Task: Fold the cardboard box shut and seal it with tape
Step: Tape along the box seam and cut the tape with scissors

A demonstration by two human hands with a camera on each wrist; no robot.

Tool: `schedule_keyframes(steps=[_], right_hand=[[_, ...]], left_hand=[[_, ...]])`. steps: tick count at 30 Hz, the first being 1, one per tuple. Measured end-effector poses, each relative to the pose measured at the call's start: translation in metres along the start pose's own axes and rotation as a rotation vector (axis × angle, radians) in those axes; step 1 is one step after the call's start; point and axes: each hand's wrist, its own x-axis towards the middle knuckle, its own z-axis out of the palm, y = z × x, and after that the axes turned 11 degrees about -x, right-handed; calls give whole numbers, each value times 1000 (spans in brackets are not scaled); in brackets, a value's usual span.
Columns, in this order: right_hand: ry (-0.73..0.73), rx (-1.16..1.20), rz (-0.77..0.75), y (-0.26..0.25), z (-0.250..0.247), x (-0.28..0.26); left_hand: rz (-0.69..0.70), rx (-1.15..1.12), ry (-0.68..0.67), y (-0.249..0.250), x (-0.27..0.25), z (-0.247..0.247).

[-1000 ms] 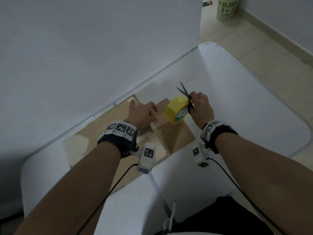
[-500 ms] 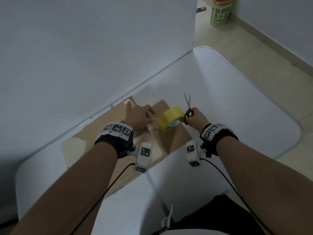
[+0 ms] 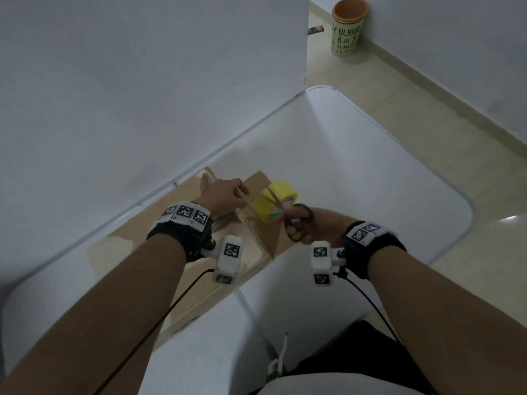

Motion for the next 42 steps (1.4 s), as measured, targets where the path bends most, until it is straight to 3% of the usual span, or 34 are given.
schedule_keyframes(steps=[4,9,17,34,39,42], right_hand=[[-120,-127,108,8,9,-6],[-125,-164,112,9,24,-2],[5,-151,66,-1,45,23],[81,-264,-35,5,29,33],[-12,-348,90,-13,28,20],[17,-474,180,-25,17,11]], left_hand=[[-2,-20,-14,0,-1,-3],[-10,-39,-29,-1,-1,-3],[-23,-59,-56,-5,2,-3],[-29,-19,-59,-6,6,-4],[-24,16,-66,-3,4,-6],[-22,37,-54,-4,4,-5]])
